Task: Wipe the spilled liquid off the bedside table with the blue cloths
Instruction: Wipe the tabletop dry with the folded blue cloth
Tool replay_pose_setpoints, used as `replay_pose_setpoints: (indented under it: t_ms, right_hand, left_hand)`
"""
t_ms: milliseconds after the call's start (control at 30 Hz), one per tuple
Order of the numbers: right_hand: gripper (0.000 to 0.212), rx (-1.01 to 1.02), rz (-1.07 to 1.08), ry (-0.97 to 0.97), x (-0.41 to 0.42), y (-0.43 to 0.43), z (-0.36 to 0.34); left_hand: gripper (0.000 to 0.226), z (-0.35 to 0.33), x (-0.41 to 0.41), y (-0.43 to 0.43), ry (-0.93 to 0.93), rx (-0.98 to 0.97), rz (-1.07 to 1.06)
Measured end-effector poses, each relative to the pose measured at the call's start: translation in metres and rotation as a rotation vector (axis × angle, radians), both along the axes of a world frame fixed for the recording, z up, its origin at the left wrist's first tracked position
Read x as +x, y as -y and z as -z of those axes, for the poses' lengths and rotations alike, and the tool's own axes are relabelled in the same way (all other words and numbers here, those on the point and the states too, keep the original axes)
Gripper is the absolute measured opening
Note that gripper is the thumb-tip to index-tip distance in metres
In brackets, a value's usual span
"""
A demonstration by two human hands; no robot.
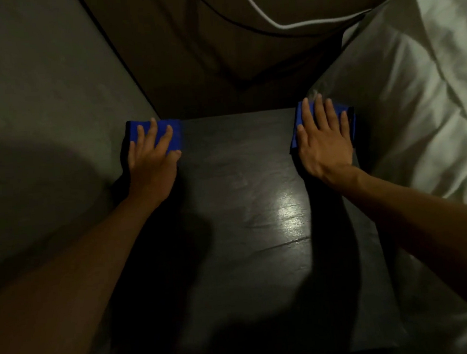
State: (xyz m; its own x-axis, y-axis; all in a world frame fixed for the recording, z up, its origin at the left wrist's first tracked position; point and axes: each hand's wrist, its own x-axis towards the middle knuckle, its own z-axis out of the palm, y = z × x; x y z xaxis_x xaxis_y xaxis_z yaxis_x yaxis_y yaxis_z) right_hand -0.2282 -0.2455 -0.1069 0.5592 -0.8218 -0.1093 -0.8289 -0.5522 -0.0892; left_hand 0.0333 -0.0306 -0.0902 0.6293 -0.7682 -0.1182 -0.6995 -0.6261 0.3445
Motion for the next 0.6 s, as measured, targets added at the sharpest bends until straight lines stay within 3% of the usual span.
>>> replay_pose_setpoints:
  t_ms: [100,233,367,600]
  right_hand:
    - [0.064,0.026,0.033,-0.019,-0.006,-0.002,-0.001]
    - [0.068,0.035,0.044,-0.032,-0.013,-0.010,-0.004]
    - [0.062,0.029,0.080,-0.031,-0.019,-0.026,-0.005]
    - [0.063,0.036,0.137,-0.033,-0.017,-0.052,-0.002]
  left_hand:
    - [0.054,-0.008,-0.003,-0.010,-0.056,-0.155,0.016]
    - [0.053,-0.010,-0.018,-0.037,0.119,-0.121,0.061]
    - [0.062,-0.004,-0.036,-0.065,0.093,-0.067,0.057]
    - [0.069,0.005,-0.047,-0.081,-0.004,-0.138,0.011]
